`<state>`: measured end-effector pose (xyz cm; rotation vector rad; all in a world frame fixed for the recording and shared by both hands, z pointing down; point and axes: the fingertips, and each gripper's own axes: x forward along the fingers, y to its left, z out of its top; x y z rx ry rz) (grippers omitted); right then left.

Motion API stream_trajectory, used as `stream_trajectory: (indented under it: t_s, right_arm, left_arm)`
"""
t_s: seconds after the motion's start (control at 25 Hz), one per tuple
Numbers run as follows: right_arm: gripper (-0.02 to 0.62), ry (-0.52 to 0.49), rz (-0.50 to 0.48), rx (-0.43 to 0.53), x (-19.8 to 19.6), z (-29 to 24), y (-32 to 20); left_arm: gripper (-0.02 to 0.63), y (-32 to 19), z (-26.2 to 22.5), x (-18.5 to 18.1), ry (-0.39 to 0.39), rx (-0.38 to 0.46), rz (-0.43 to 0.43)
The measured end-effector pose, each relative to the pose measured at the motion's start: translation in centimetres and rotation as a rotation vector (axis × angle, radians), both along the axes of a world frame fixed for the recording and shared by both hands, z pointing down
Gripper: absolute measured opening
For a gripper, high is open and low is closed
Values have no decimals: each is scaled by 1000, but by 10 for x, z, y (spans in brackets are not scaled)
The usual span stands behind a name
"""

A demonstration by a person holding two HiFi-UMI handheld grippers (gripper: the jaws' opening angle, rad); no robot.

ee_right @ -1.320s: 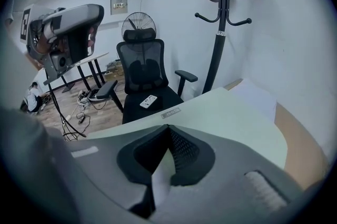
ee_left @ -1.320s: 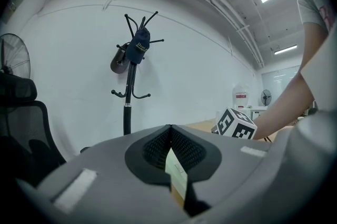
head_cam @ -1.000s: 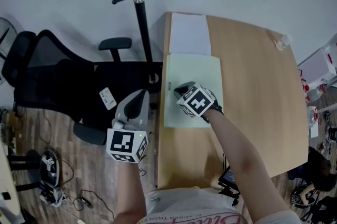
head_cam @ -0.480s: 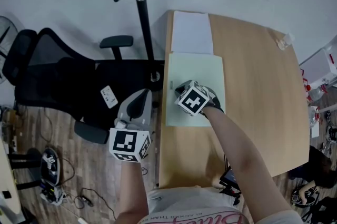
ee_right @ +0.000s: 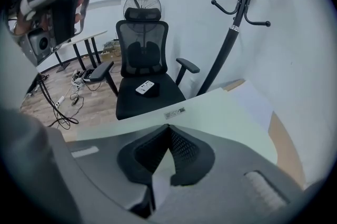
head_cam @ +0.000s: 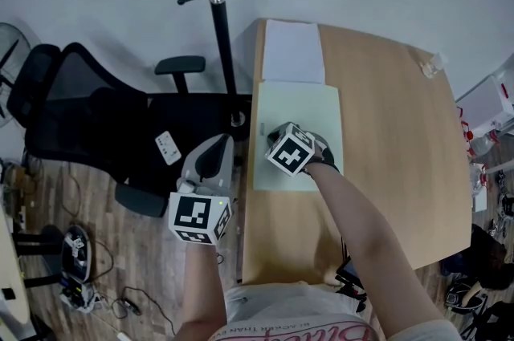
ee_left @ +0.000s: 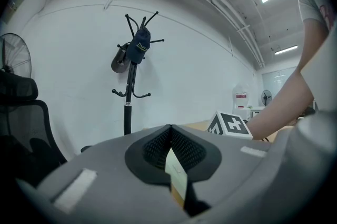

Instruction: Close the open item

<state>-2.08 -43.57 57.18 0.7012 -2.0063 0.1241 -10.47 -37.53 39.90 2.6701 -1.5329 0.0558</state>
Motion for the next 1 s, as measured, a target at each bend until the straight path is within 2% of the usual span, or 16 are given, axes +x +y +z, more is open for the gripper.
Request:
stream_trajectory:
  t_s: [0.4, 0.8, 1.0]
  right_arm:
    - [0, -54, 103, 15, 3, -13, 0]
    - [0, -80, 73, 80, 6, -47, 21]
    - [0, -101, 47, 113, 12, -64, 34]
  left_arm:
    - [17, 7, -15, -5, -7, 30, -26]
    - [17, 28, -36, 2, -24, 66, -24]
    - [15, 41, -49, 3, -22, 89, -53]
